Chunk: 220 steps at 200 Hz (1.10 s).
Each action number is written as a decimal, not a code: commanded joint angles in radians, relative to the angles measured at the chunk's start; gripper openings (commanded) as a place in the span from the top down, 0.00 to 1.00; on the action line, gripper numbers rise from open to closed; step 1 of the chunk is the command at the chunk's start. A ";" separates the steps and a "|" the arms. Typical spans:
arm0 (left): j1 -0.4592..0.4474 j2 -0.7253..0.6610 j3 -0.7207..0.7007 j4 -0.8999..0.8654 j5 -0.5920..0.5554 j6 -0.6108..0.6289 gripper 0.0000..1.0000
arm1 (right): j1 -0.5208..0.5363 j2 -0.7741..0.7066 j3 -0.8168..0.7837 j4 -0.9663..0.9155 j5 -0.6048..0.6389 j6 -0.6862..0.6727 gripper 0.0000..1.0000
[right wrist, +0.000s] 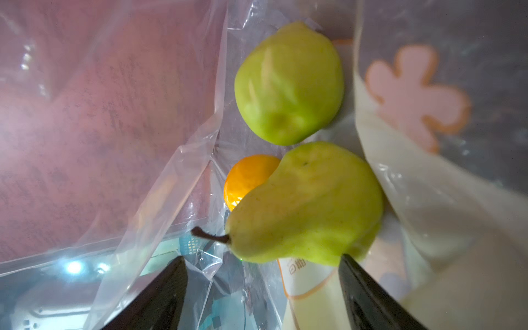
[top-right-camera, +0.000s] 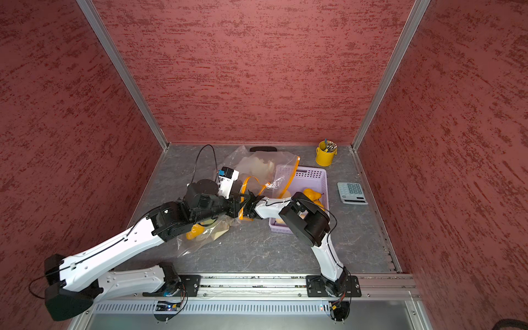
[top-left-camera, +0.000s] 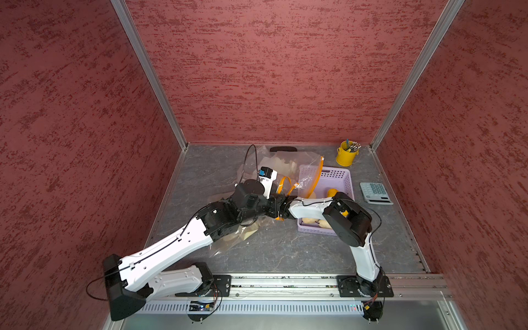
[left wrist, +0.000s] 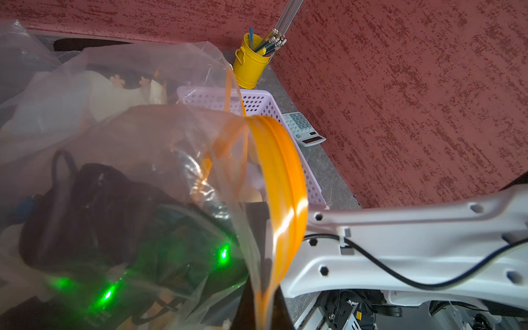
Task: Open the zip-top bag and take out the pear
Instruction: Pick up the pear from the zipper food storage bag.
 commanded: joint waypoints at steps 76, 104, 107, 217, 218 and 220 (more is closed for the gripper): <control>0.044 -0.003 -0.008 0.077 0.090 0.013 1.00 | 0.073 0.050 0.097 -0.197 0.195 -0.232 0.07; 0.044 0.006 -0.008 0.083 0.105 0.011 1.00 | 0.088 0.060 0.129 -0.258 0.283 -0.247 0.03; 0.044 0.008 -0.009 0.085 0.107 0.009 1.00 | 0.088 0.061 0.131 -0.263 0.297 -0.246 0.03; 0.036 -0.027 -0.043 0.091 0.118 -0.006 1.00 | 0.091 0.055 0.165 -0.267 0.443 -0.199 0.44; 0.036 -0.028 -0.043 0.090 0.116 -0.006 1.00 | 0.090 0.053 0.164 -0.267 0.443 -0.200 0.45; 0.037 -0.029 -0.045 0.088 0.115 -0.006 1.00 | 0.090 0.050 0.161 -0.266 0.442 -0.200 0.46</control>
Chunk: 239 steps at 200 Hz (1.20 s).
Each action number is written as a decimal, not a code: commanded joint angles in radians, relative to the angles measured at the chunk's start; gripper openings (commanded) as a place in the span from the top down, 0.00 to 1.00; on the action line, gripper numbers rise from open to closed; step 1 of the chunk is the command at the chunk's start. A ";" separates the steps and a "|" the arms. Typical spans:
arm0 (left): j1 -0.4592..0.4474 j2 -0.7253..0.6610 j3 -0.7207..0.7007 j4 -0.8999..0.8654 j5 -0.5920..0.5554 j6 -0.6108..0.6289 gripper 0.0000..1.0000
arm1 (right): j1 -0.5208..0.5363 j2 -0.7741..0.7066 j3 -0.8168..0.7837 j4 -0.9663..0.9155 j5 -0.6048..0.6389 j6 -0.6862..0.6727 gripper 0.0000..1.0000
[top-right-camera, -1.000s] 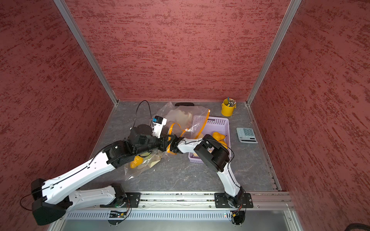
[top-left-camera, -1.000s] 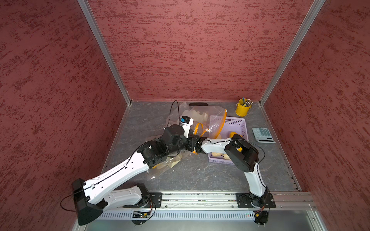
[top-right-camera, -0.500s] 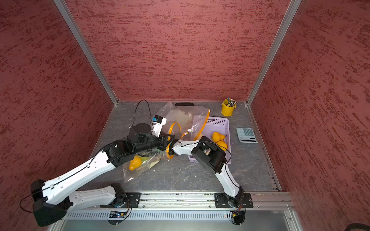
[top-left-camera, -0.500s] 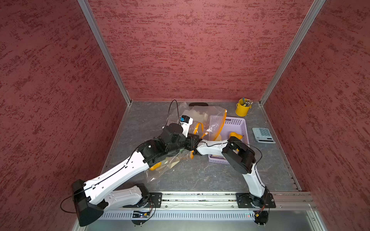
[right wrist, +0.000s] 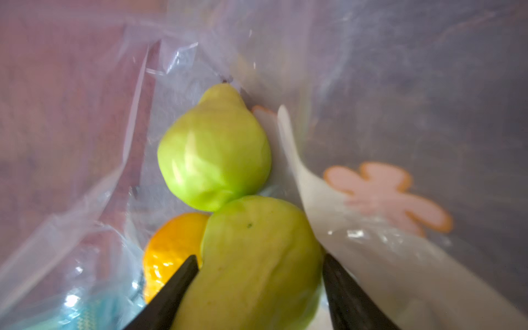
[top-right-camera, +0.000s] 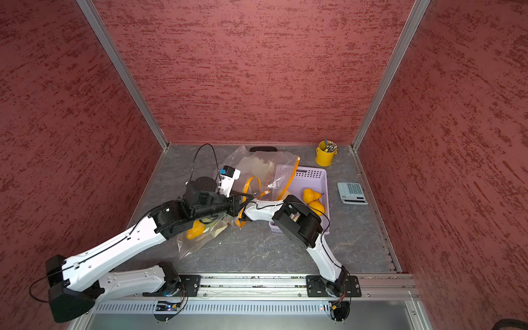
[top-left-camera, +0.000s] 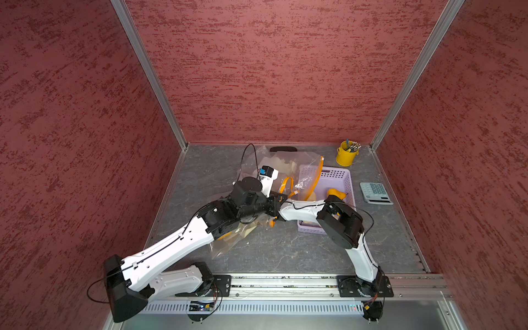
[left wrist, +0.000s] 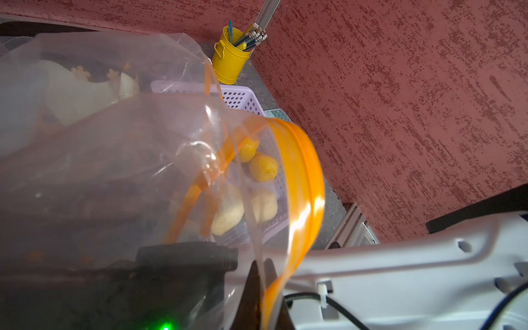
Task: Open the zip-top bag and take out the pear
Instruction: Pick up the pear from the zipper food storage bag.
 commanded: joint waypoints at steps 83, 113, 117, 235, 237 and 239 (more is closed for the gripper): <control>0.067 -0.067 -0.039 -0.002 -0.019 0.010 1.00 | 0.008 -0.143 -0.080 0.005 0.045 -0.052 0.76; 0.085 -0.065 -0.043 -0.001 -0.019 0.019 1.00 | 0.001 -0.172 -0.105 0.026 0.007 -0.044 0.79; 0.088 -0.063 -0.041 -0.003 -0.022 0.022 1.00 | -0.002 -0.181 -0.115 0.036 0.000 -0.037 0.80; 0.208 -0.032 -0.045 -0.019 0.026 0.012 1.00 | -0.149 -0.584 -0.410 0.089 0.036 0.059 0.81; 0.208 -0.032 -0.041 -0.020 0.031 0.010 1.00 | -0.151 -0.584 -0.410 0.094 0.038 0.057 0.81; 0.206 -0.032 -0.039 -0.019 0.034 0.008 1.00 | -0.153 -0.583 -0.408 0.101 0.040 0.054 0.81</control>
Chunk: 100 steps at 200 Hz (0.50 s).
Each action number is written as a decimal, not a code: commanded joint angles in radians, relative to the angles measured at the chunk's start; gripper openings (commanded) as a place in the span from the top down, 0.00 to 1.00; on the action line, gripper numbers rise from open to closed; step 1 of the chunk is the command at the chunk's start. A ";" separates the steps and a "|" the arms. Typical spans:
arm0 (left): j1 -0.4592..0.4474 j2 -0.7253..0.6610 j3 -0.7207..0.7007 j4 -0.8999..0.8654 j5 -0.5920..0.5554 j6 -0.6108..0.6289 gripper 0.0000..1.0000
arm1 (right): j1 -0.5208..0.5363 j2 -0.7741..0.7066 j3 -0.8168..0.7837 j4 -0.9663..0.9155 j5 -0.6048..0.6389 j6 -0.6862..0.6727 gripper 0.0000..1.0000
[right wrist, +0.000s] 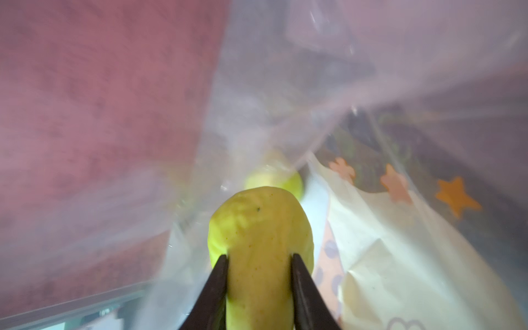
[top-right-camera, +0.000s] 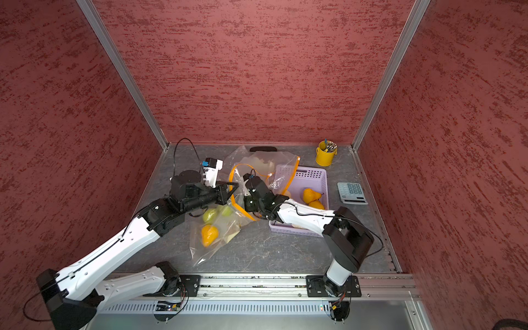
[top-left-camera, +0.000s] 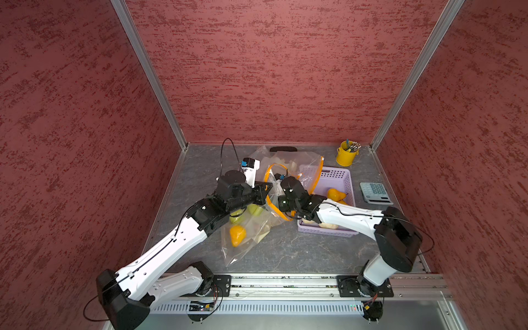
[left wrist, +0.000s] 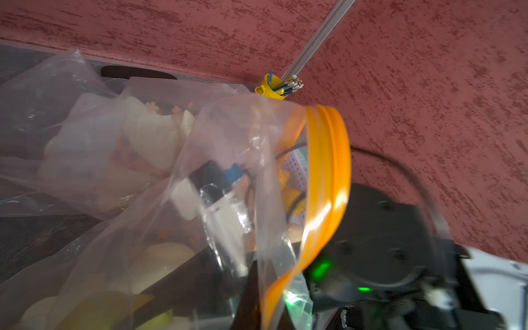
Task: Open the zip-top bag and take out the pear
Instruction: Pick up the pear from the zipper food storage bag.
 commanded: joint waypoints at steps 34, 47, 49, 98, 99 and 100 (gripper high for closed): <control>-0.006 0.012 0.037 -0.071 0.004 0.017 1.00 | -0.055 -0.020 0.056 0.032 0.034 -0.041 0.79; 0.007 0.004 0.041 -0.103 -0.016 0.025 1.00 | -0.064 -0.045 0.089 -0.051 0.055 -0.075 0.79; 0.011 0.002 0.040 -0.106 -0.016 0.026 1.00 | -0.066 -0.050 0.094 -0.062 0.056 -0.080 0.79; 0.056 0.009 0.056 -0.125 0.017 0.060 1.00 | -0.081 -0.173 0.119 -0.294 0.080 -0.163 0.81; 0.056 0.009 0.057 -0.125 0.016 0.061 1.00 | -0.081 -0.177 0.117 -0.292 0.083 -0.164 0.81; 0.056 0.010 0.058 -0.125 0.016 0.061 1.00 | -0.081 -0.180 0.114 -0.292 0.085 -0.164 0.80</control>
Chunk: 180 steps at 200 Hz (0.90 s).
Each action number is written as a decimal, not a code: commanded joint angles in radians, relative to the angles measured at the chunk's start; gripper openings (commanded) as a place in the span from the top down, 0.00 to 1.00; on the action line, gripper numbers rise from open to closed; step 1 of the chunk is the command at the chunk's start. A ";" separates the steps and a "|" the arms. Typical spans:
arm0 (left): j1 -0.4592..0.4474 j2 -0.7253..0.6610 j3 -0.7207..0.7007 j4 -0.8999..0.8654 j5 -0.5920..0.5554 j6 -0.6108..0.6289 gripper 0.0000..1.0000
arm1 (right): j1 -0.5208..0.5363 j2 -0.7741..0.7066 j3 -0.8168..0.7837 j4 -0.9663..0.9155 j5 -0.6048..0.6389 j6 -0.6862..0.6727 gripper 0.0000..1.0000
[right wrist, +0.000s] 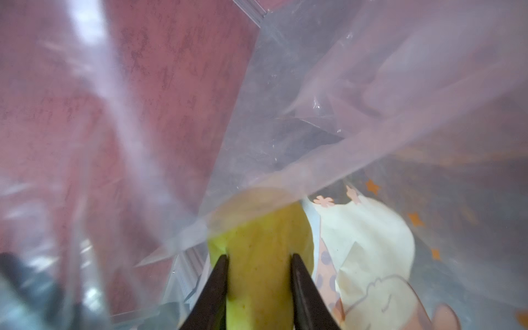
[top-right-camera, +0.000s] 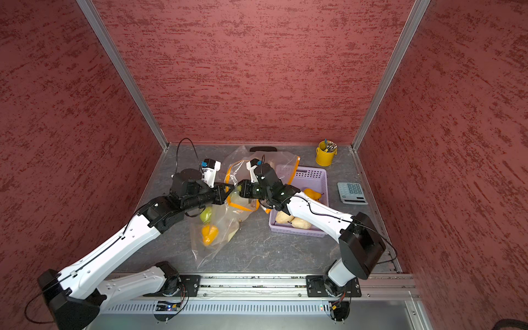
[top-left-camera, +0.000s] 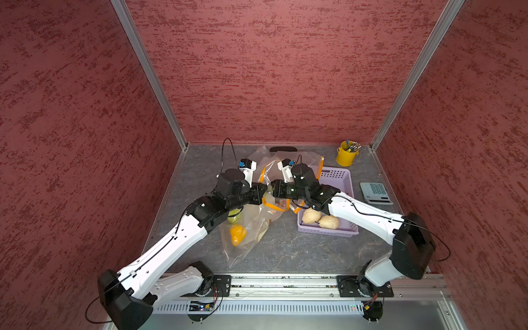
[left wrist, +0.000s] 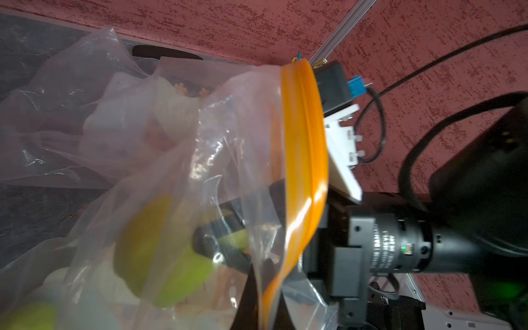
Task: Open the zip-top bag and take out the pear
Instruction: Pick up the pear from the zipper food storage bag, then place the pear in the basket.
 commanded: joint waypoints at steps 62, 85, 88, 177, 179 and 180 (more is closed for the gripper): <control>0.030 0.021 0.082 -0.057 0.024 0.076 1.00 | -0.008 -0.362 -0.156 -0.115 0.207 -0.145 0.81; 0.033 0.010 0.076 -0.050 0.019 0.081 1.00 | -0.052 -0.446 -0.121 -0.298 0.300 -0.135 0.82; 0.033 0.009 0.076 -0.047 0.023 0.083 1.00 | -0.061 -0.454 -0.117 -0.327 0.310 -0.131 0.82; -0.012 -0.026 0.067 -0.003 0.078 0.073 1.00 | -0.398 -0.389 -0.315 -0.357 0.434 -0.106 0.45; -0.013 -0.029 0.065 -0.002 0.079 0.073 1.00 | -0.402 -0.386 -0.313 -0.361 0.442 -0.107 0.41; -0.014 -0.029 0.064 0.000 0.080 0.074 1.00 | -0.404 -0.384 -0.312 -0.362 0.443 -0.109 0.40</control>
